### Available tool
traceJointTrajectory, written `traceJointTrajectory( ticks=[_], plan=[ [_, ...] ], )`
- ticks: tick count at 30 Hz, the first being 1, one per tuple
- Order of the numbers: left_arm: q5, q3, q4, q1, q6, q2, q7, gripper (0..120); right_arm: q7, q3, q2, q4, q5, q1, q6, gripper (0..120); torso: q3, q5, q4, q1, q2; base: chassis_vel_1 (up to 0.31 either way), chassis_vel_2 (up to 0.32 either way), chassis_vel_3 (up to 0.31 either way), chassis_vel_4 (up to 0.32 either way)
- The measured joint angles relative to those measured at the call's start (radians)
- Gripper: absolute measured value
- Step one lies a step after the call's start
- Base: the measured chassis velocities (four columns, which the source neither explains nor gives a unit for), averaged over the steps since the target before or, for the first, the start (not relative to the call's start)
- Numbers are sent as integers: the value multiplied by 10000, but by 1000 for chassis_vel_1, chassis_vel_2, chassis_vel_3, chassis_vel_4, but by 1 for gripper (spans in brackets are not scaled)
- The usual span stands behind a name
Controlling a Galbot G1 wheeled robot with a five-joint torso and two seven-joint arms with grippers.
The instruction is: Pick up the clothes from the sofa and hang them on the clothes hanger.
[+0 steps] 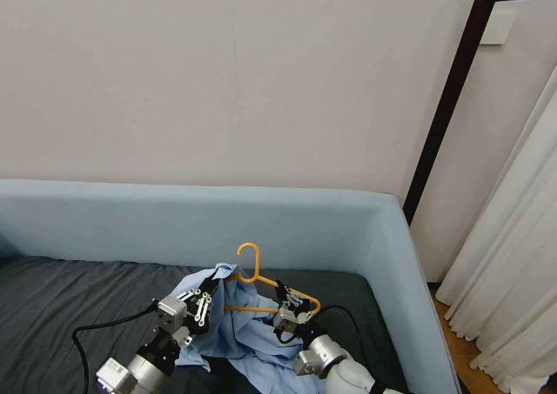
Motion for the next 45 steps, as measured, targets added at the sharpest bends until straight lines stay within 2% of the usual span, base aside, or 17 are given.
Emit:
traceJointTrajectory(
  ticks=[7, 20, 25, 28, 29, 31, 33, 34, 36, 38, 39, 41, 43, 44, 45],
  plan=[
    [492, 72, 290, 350, -243, -198, 114, 0, 262, 562, 285, 250, 607, 245, 805, 4, 0, 0, 2, 0, -1, 0, 0, 0, 0],
    [602, 21, 335, 439, -360, -387, -82, 0, 746, 802, 410, 272, 487, 78, 952, 4, 0, 0, 0, 0, 0, 0, 0, 0, 0],
    [653, 27, 289, 567, -760, -389, -153, 16, 723, 910, 478, 203, 538, 87, 1198, 4, 0, 0, 0, 0, 0, 0, 0, 0, 0],
    [976, -149, 290, 814, -1108, -87, -231, 28, 720, 1086, 552, 169, 582, 113, 1494, 4, 0, 1, 1, 0, 0, 0, 0, 0, 0],
    [976, -149, 290, 814, -1108, -87, -231, 28, 720, 1086, 552, 169, 582, 113, 1494, 4, 0, 1, 1, 0, 0, 0, 0, 0, 0],
    [1131, -317, 337, 942, -1395, 411, -373, 38, 714, 1358, 566, 176, 437, 42, 1688, 4, 0, 0, 6, 0, 0, 0, 0, 0, 0],
    [996, -603, 286, 1000, -1714, 1007, -349, 48, 701, 1699, 546, 181, -9, -140, 1882, 4, 0, -2, -1, 0, 0, 0, 0, 0, 0],
    [996, -603, 286, 1000, -1714, 1007, -349, 48, 701, 1699, 546, 181, -9, -140, 1882, 4, 0, -2, -1, 0, 0, 0, 0, 0, 0],
    [447, -890, 74, 996, -1958, 1642, -48, 58, 667, 2015, 510, 137, -543, -306, 2067, 4, 0, 0, 1, 0, 0, 0, 0, 0, 0],
    [-309, -1543, -168, 996, -2121, 2392, 396, 66, 598, 2235, 506, -1, -1028, -357, 2288, 4, 0, -3, -1, 1, 0, 0, 0, 0, 0],
    [-309, -1543, -168, 996, -2121, 2392, 396, 66, 598, 2235, 506, -1, -1028, -357, 2288, 4, 0, -3, -1, 1, 0, 0, 0, 0, 0],
    [-1139, -2389, -292, 946, -2107, 3339, 1066, 74, 510, 2358, 550, -161, -1435, -359, 2497, 4, 0, 4, 0, 0, 0, 0, 0, 0, 0],
    [-1949, -2988, -30, 627, -1979, 4382, 2013, 84, 416, 2388, 596, -285, -1763, -360, 2669, 4, 0, 1, 1, 1, 0, 0, 0, 0, 0],
    [-1949, -2988, -30, 627, -1979, 4382, 2013, 84, 416, 2388, 596, -285, -1763, -360, 2669, 4, 0, 1, 1, 1, 0, 0, 0, 0, 0],
    [-2275, -3102, 158, 413, -1912, 4786, 2487, 88, 369, 2394, 617, -335, -1874, -360, 2730, 4, 0, 0, 0, 1, 0, 0, 0, 0, 0]
  ],
)
